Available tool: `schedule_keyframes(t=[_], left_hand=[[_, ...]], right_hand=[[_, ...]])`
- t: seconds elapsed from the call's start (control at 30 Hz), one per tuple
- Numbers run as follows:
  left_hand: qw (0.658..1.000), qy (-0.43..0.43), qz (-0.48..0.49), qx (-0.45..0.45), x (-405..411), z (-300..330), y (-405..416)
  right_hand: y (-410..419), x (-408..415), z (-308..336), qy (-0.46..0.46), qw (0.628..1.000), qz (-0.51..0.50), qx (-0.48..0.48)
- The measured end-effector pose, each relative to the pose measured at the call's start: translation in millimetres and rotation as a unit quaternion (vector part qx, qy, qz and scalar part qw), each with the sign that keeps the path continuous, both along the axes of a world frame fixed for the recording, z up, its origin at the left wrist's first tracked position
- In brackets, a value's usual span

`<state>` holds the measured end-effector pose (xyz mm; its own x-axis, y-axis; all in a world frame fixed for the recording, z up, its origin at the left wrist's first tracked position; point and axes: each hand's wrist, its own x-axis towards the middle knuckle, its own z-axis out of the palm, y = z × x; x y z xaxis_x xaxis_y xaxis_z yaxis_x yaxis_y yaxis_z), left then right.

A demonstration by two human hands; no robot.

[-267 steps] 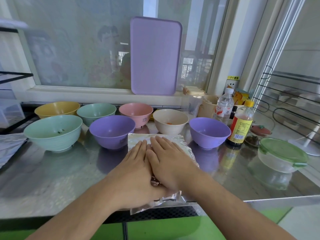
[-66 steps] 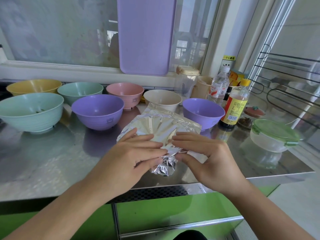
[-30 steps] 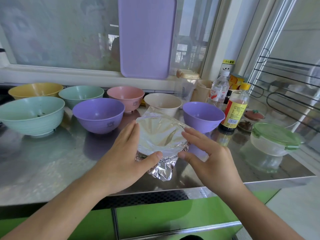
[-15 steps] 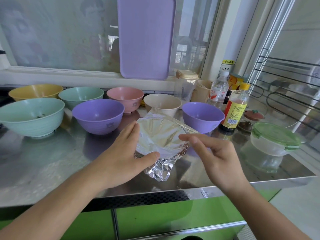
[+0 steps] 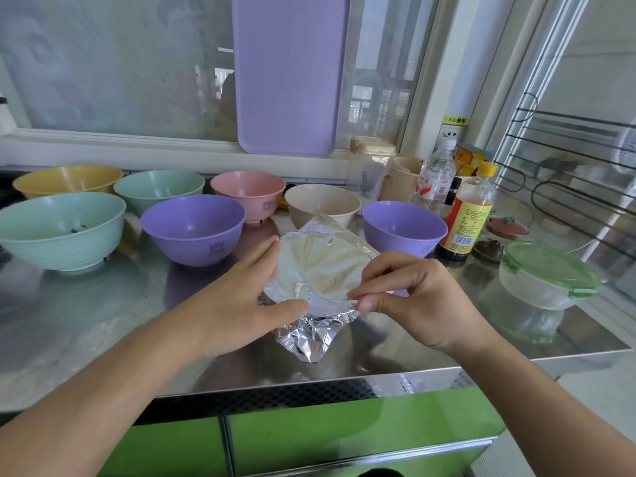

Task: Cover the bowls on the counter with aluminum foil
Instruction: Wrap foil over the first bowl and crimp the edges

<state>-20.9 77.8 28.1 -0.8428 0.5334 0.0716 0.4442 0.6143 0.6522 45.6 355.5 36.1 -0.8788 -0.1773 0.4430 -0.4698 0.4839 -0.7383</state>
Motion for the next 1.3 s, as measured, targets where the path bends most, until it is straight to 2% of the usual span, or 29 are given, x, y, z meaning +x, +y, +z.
schedule_keyframes(t=[0.1,0.2,0.27,0.43,0.6,0.7,0.77,0.87,0.93,1.03,1.3], left_hand=[[1.000,0.001,0.000,-0.004,-0.7,1.3,0.5],[1.000,0.003,-0.002,-0.002,0.6,3.0,2.0],[1.000,0.006,-0.004,-0.001,2.0,4.2,2.4],[1.000,0.026,-0.016,-0.003,6.2,12.5,3.2],[0.976,0.208,-0.029,0.054,31.2,10.0,19.0],[0.964,0.249,-0.042,0.084,42.8,-0.5,31.1],[0.957,0.264,-0.032,0.112,44.2,-7.4,33.1],[0.948,0.281,-0.017,0.148,42.4,-12.4,30.5],[0.942,0.295,-0.014,0.156,40.8,-14.3,30.3],[0.934,0.321,-0.016,0.156,38.5,-16.8,32.4],[0.921,0.362,-0.021,0.142,36.8,-21.9,30.8]], right_hand=[[2.0,2.5,-9.0,0.077,0.995,-0.031,0.057],[-0.4,2.7,-25.7,0.225,0.964,-0.063,0.124],[-2.7,3.1,-32.5,0.268,0.950,-0.084,0.133],[-3.9,4.2,-27.5,0.259,0.954,-0.083,0.130],[-13.2,4.1,-23.9,0.245,0.954,-0.072,0.154],[-22.4,3.7,-22.0,0.225,0.960,-0.060,0.153],[-21.2,6.2,-18.5,0.187,0.973,-0.045,0.130],[-11.4,7.3,-13.6,0.117,0.991,-0.057,0.027],[-8.3,5.4,-11.5,0.099,0.993,-0.063,0.017],[-9.0,3.6,-10.0,0.117,0.989,-0.063,0.070],[-10.2,1.5,-18.3,0.218,0.964,-0.068,0.135]])
